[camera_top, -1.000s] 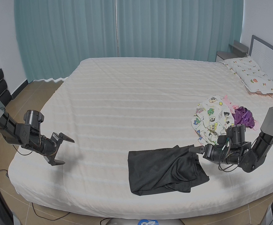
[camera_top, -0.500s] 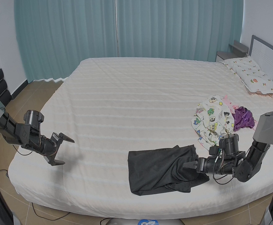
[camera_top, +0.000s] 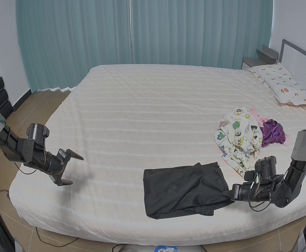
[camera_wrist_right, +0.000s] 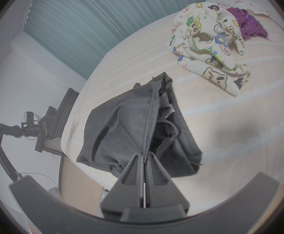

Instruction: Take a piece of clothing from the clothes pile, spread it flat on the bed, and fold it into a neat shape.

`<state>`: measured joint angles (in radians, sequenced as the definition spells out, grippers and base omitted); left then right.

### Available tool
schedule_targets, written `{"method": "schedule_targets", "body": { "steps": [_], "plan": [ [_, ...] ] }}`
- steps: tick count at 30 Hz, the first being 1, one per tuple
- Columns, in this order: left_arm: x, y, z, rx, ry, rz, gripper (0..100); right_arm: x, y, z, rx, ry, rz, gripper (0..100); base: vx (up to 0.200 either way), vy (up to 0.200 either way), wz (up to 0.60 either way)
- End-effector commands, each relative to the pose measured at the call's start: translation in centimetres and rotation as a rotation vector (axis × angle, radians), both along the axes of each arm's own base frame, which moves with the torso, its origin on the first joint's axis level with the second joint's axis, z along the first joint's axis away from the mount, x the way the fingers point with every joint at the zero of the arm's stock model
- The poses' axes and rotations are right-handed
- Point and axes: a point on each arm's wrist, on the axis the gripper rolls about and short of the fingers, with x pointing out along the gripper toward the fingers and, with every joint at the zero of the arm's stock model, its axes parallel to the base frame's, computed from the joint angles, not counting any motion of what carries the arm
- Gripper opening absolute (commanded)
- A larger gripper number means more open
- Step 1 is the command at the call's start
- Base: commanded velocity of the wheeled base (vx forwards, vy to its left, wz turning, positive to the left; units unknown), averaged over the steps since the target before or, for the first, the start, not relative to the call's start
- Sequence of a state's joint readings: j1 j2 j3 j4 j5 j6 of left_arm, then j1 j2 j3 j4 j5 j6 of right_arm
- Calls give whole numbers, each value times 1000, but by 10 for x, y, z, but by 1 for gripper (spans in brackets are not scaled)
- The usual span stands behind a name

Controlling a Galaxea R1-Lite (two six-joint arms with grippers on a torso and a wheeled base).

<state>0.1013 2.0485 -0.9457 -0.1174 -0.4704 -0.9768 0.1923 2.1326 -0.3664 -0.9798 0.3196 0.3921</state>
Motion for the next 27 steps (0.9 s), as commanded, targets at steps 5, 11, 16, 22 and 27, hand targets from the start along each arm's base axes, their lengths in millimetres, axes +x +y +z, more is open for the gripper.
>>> {"method": "schedule_targets", "body": {
  "steps": [5, 11, 16, 22, 27],
  "plan": [
    [0, 0, 1, 0, -2, 0, 100, -20, -24, -3, -72, 21, -3, 0, 0, 0, 0],
    [0, 0, 0, 0, -2, 0, 100, -16, -34, -12, -93, 38, -21, 0, 0, 0, 0],
    [0, 0, 1, 0, -3, 0, 100, -18, -32, -21, -94, 58, 4, 100, 0, 0, 0],
    [0, 0, 0, 0, -2, 0, 100, -6, -34, -6, -18, -58, -4, 100, 0, 0, 0],
    [0, 0, 1, 0, -3, 0, 100, 27, -29, 1, 105, -88, -104, 100, 0, 0, 0]
  ]
}}
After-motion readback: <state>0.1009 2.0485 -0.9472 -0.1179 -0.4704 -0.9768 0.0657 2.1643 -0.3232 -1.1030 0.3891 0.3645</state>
